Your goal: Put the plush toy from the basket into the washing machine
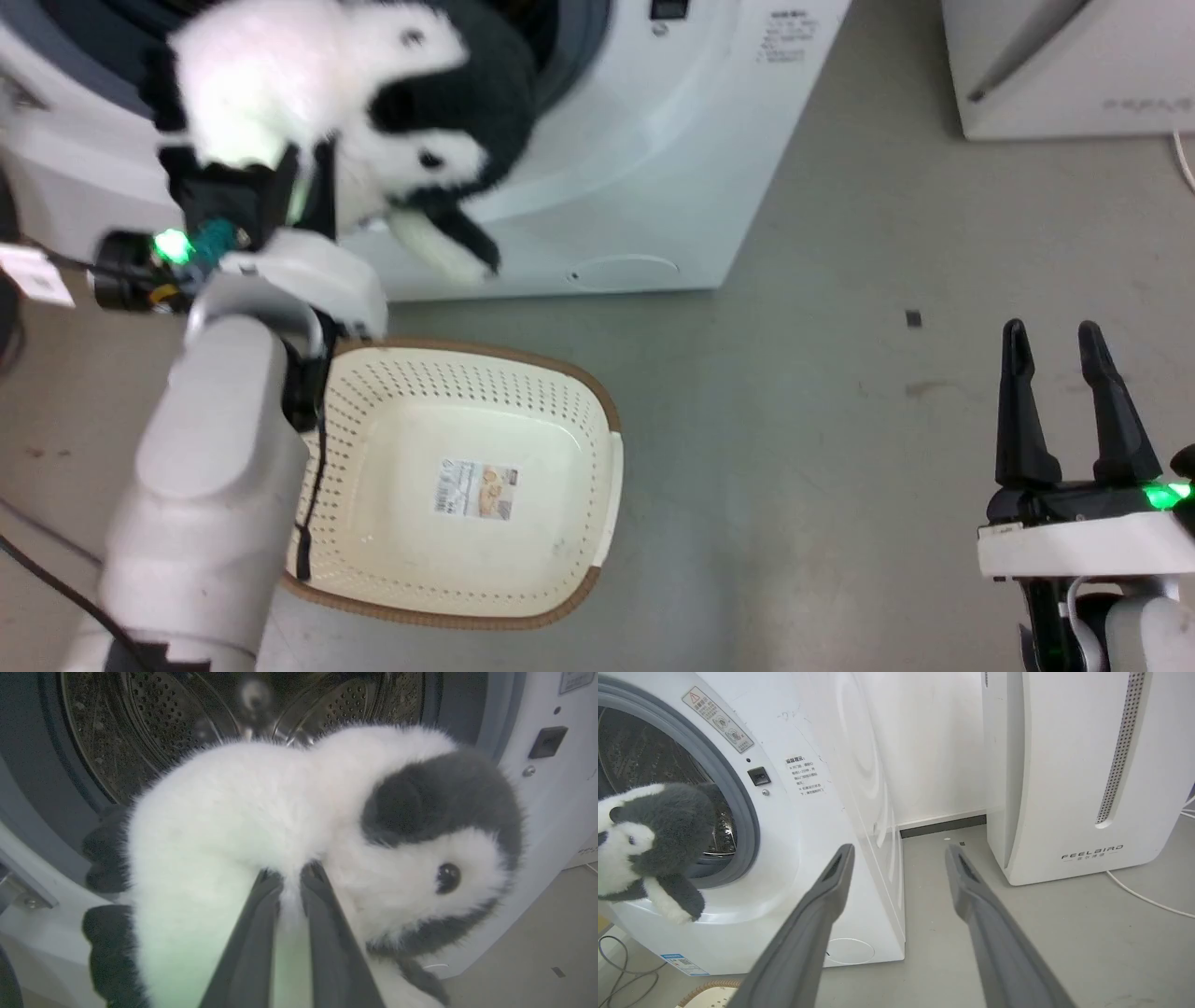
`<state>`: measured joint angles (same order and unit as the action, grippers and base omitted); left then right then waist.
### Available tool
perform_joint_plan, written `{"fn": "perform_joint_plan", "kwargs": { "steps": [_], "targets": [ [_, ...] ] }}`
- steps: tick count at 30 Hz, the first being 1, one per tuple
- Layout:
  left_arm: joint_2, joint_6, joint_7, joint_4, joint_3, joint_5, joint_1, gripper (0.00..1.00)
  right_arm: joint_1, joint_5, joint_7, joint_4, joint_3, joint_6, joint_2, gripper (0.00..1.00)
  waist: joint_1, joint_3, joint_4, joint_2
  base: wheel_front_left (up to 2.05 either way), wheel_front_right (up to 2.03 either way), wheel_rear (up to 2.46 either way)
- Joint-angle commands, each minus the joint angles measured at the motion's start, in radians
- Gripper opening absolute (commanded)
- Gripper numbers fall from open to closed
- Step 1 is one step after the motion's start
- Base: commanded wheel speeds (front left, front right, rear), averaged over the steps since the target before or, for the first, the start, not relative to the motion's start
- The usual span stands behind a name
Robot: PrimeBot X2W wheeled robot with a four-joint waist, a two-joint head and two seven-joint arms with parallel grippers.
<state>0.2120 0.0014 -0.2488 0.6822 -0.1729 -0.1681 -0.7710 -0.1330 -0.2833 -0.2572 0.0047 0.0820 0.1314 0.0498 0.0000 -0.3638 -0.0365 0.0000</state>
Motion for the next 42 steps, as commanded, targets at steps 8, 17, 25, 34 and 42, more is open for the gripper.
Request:
{"fn": "perform_joint_plan", "kwargs": {
  "steps": [8,17,25,34,42],
  "targets": [
    [0.081,0.0,-0.013,0.062,0.058,0.015,-0.238,0.0,-0.069,-0.036,-0.005,-0.015,-0.009,-0.001,0.0,1.0,0.0,-0.181,-0.108,0.0,0.0,0.0,0.0],
    [0.179,-0.011,-0.013,0.103,0.103,0.031,-0.479,0.0,-0.143,-0.084,-0.005,-0.024,-0.02,-0.001,0.0,1.0,0.0,-0.32,-0.178,0.0,0.0,0.0,0.0],
    [0.227,-0.008,-0.013,0.156,0.102,0.057,-0.646,0.0,-0.172,-0.114,-0.005,-0.025,-0.03,-0.001,0.0,1.0,0.0,-0.398,-0.223,0.0,0.0,0.0,0.0],
    [0.237,0.004,-0.013,0.205,0.11,0.058,-0.721,1.0,-0.183,-0.12,-0.005,-0.028,-0.032,-0.001,0.0,1.0,0.0,-0.435,-0.226,0.0,0.0,0.0,0.0],
    [0.202,-0.024,-0.013,0.243,0.115,0.033,-0.651,1.0,-0.182,-0.093,-0.005,-0.017,-0.017,-0.001,0.0,1.0,0.0,-0.382,-0.191,0.0,0.0,0.0,0.0]
  ]
}}
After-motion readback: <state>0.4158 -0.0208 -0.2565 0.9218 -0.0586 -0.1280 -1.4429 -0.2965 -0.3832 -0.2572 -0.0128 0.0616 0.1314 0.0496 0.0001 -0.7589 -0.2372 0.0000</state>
